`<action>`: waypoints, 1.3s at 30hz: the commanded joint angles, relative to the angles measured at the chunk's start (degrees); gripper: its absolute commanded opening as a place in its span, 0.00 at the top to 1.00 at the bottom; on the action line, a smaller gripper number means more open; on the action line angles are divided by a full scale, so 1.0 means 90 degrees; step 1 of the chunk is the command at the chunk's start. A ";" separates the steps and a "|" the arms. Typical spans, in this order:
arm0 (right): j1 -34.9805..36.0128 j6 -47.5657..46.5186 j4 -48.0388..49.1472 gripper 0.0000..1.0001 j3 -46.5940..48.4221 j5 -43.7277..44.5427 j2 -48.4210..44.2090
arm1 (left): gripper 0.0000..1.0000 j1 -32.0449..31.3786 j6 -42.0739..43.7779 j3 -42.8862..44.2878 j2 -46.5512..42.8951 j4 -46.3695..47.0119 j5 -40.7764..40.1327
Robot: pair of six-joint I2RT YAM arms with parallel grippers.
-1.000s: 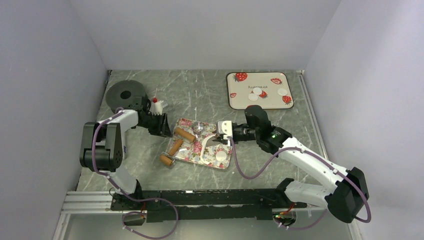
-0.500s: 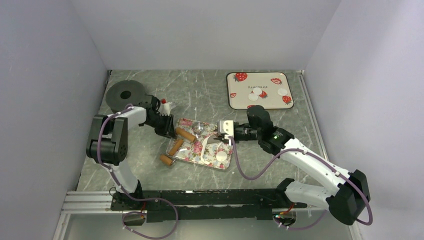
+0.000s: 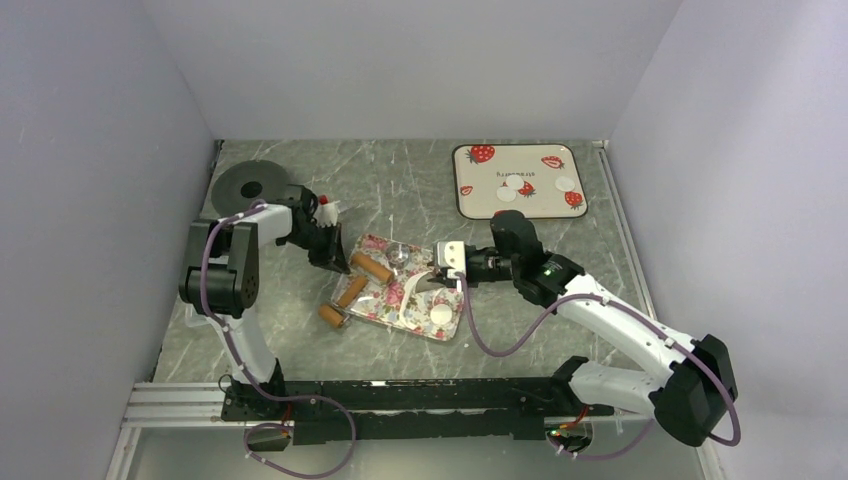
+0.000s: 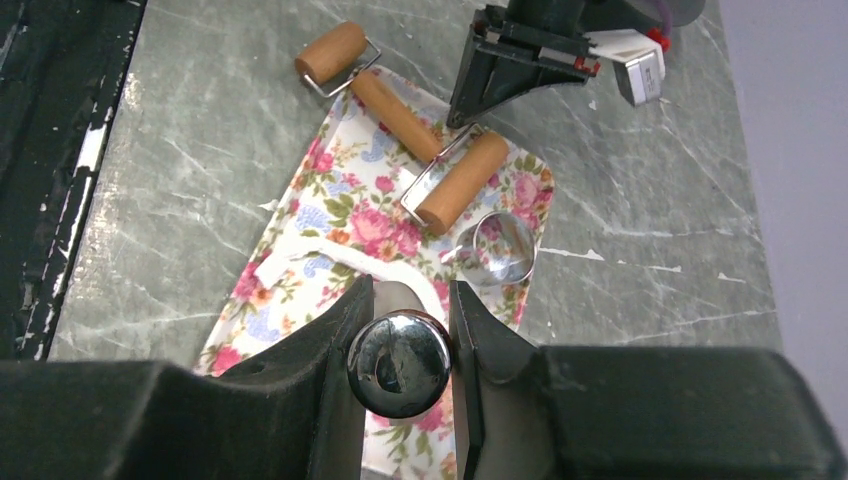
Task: Roll out the dumpling wrappers from the dough
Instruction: Remove the dumpling wrapper from the work surface.
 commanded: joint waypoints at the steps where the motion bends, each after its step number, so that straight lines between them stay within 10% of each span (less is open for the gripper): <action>1: 0.0054 -0.0265 0.0273 1.00 0.0212 -0.0450 0.0003 | 1.00 0.0483 -0.0075 -0.0031 -0.0177 -0.0091 -0.0104; 39: 0.0425 -0.1961 -0.0409 1.00 0.0690 -0.0656 0.1140 | 1.00 0.0660 0.0292 -0.0308 -0.0150 0.0259 0.0461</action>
